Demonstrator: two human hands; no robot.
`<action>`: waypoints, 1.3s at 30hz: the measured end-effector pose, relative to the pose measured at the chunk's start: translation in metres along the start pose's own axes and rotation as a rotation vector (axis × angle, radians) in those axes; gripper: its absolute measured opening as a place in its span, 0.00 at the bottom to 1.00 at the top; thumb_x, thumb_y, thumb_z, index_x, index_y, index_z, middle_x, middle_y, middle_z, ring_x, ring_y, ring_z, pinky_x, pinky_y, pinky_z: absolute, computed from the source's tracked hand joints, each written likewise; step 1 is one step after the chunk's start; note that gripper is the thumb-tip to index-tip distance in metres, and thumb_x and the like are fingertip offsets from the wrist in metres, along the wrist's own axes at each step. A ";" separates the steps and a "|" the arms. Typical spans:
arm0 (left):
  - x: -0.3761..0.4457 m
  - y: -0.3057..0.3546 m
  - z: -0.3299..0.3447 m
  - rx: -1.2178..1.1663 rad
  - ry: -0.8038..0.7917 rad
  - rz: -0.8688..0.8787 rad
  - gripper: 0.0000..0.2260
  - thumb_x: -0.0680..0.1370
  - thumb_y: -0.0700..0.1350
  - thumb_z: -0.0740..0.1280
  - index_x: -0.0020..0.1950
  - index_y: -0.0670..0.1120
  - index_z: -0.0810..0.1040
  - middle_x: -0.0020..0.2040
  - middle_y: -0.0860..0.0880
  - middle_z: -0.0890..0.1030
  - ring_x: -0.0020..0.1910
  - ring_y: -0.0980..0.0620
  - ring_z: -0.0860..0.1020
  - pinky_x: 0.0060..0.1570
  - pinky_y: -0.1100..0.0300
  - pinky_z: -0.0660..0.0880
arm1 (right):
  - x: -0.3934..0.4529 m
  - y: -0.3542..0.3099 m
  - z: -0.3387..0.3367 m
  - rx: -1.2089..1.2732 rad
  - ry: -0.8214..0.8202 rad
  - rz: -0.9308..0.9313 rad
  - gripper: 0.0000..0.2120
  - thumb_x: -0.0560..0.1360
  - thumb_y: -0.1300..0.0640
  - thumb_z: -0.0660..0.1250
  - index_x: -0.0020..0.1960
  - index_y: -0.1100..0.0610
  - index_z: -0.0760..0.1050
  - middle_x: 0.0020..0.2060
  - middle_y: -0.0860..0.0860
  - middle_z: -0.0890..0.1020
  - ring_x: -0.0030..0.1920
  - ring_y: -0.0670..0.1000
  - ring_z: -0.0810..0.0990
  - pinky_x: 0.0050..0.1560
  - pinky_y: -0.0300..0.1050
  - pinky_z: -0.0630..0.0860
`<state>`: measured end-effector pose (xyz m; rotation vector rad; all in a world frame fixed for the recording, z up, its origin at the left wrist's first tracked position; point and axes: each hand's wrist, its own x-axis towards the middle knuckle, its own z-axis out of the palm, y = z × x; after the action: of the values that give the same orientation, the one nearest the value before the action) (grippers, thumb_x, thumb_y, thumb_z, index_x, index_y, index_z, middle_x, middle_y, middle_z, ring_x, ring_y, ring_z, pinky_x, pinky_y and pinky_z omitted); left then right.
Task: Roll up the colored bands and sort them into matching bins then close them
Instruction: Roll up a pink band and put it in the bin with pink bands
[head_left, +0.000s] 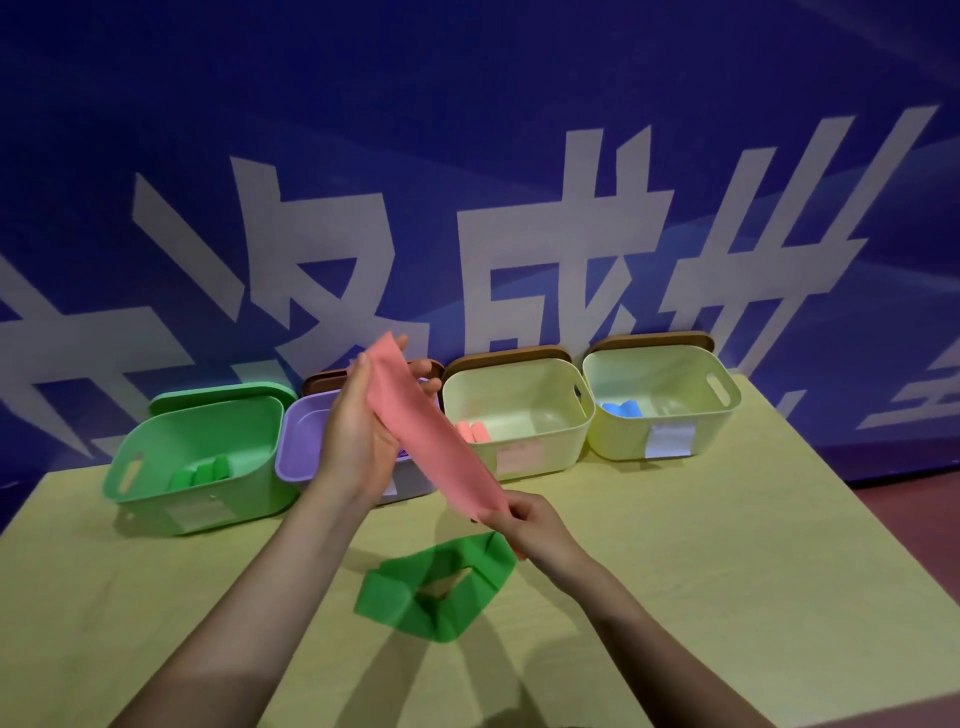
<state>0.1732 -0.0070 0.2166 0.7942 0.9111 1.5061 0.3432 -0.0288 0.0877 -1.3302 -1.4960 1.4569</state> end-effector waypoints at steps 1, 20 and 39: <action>-0.001 -0.001 -0.003 -0.001 0.015 -0.012 0.17 0.84 0.52 0.50 0.60 0.48 0.76 0.42 0.48 0.84 0.43 0.51 0.82 0.42 0.60 0.79 | 0.001 0.003 0.001 -0.007 0.014 0.007 0.10 0.76 0.61 0.67 0.36 0.59 0.73 0.25 0.45 0.70 0.26 0.45 0.67 0.28 0.36 0.63; 0.005 0.017 -0.042 0.017 0.070 -0.046 0.17 0.84 0.51 0.50 0.58 0.48 0.76 0.37 0.50 0.83 0.36 0.55 0.81 0.42 0.58 0.78 | -0.004 -0.011 0.025 0.418 0.161 0.072 0.30 0.80 0.39 0.51 0.27 0.57 0.69 0.20 0.49 0.66 0.23 0.49 0.66 0.28 0.41 0.70; -0.006 0.021 -0.070 -0.014 0.170 -0.025 0.14 0.83 0.51 0.53 0.58 0.49 0.76 0.36 0.53 0.82 0.37 0.57 0.80 0.39 0.63 0.77 | -0.044 0.012 0.023 0.152 0.068 -0.012 0.10 0.75 0.54 0.69 0.38 0.59 0.80 0.33 0.49 0.80 0.38 0.47 0.76 0.42 0.40 0.72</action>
<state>0.1033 -0.0223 0.2019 0.6494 1.0315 1.5743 0.3359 -0.0788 0.0803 -1.2639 -1.3204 1.4717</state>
